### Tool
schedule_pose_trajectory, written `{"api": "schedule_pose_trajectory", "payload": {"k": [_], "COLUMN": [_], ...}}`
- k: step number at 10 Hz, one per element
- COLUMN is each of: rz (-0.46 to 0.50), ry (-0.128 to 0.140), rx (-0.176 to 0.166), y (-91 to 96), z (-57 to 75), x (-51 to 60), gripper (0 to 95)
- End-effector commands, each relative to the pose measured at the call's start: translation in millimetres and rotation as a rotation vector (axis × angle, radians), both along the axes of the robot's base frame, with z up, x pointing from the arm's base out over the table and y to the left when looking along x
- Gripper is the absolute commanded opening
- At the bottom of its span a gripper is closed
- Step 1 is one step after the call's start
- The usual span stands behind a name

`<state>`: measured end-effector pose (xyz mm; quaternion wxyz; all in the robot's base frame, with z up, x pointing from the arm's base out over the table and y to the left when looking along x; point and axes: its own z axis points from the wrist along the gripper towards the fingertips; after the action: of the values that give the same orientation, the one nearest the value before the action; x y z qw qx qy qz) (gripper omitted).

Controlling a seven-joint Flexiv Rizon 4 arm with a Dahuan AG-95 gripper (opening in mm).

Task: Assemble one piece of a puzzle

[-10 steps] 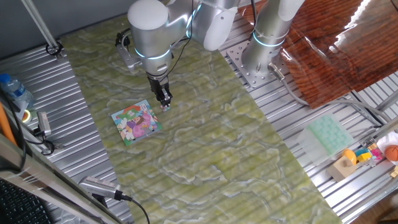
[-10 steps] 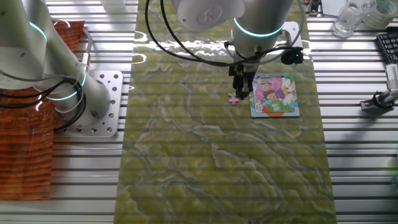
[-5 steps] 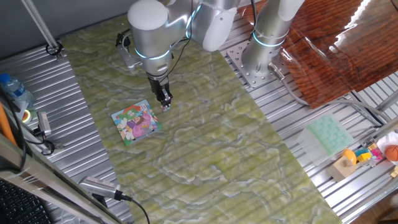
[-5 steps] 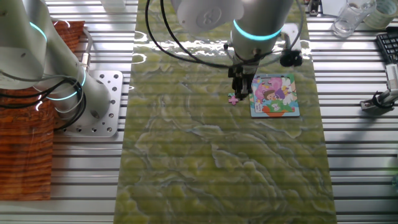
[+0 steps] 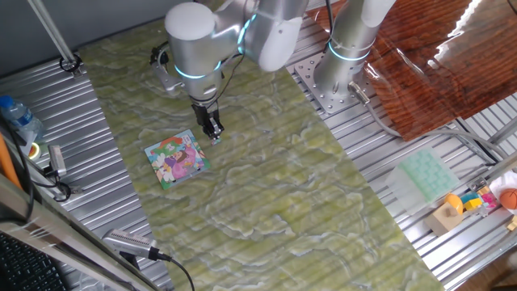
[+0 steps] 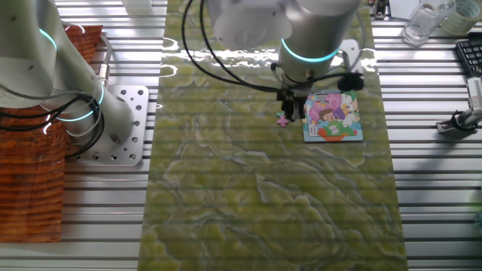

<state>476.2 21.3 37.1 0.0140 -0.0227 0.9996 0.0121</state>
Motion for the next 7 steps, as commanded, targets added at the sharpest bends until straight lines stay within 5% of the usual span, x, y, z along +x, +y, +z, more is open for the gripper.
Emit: {"api": "schedule_pose_trajectory", "payload": {"k": [1, 7], "rz": [-0.012, -0.032], "ry": [-0.009, -0.020], "rx": [-0.007, -0.003], "y": [-1.3, -1.9], "z": [-4.2, -14.5], "x": [-2.1, -11.5], "gripper": [38.0, 38.0]}}
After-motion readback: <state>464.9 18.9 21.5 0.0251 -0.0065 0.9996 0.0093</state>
